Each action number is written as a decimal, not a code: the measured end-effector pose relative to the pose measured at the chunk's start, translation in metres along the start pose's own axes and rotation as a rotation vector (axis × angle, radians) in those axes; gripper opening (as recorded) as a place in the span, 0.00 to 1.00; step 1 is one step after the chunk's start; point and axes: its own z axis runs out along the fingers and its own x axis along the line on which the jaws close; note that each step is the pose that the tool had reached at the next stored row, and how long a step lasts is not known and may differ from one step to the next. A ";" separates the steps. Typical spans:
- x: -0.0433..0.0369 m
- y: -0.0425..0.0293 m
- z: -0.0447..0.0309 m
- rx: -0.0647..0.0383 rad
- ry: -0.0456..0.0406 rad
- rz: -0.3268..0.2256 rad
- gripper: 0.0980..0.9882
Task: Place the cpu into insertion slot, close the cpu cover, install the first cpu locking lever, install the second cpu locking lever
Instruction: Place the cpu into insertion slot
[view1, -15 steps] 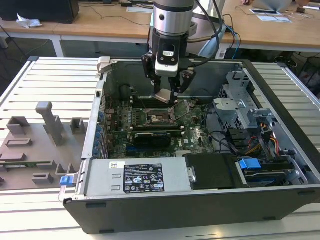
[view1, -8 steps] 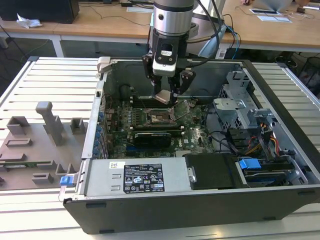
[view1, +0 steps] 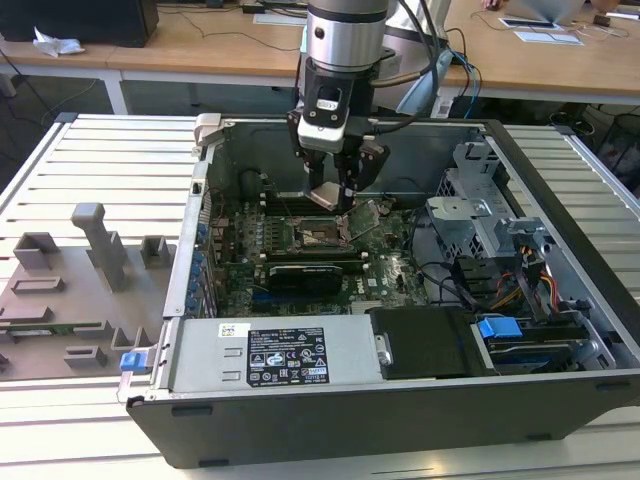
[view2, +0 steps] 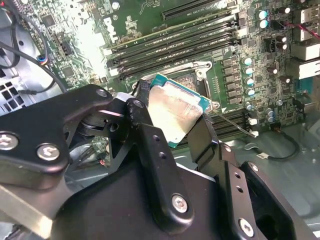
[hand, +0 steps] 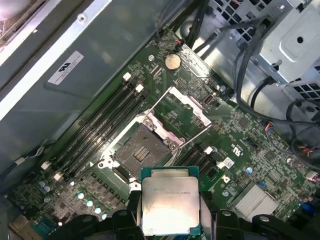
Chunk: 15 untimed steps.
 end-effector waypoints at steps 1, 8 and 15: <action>0.0000 0.0000 0.0001 0.002 -0.0014 0.009 0.50; 0.0000 0.0001 0.0005 0.012 -0.0093 0.053 0.50; -0.0001 0.0002 0.0009 0.026 -0.0203 0.106 0.50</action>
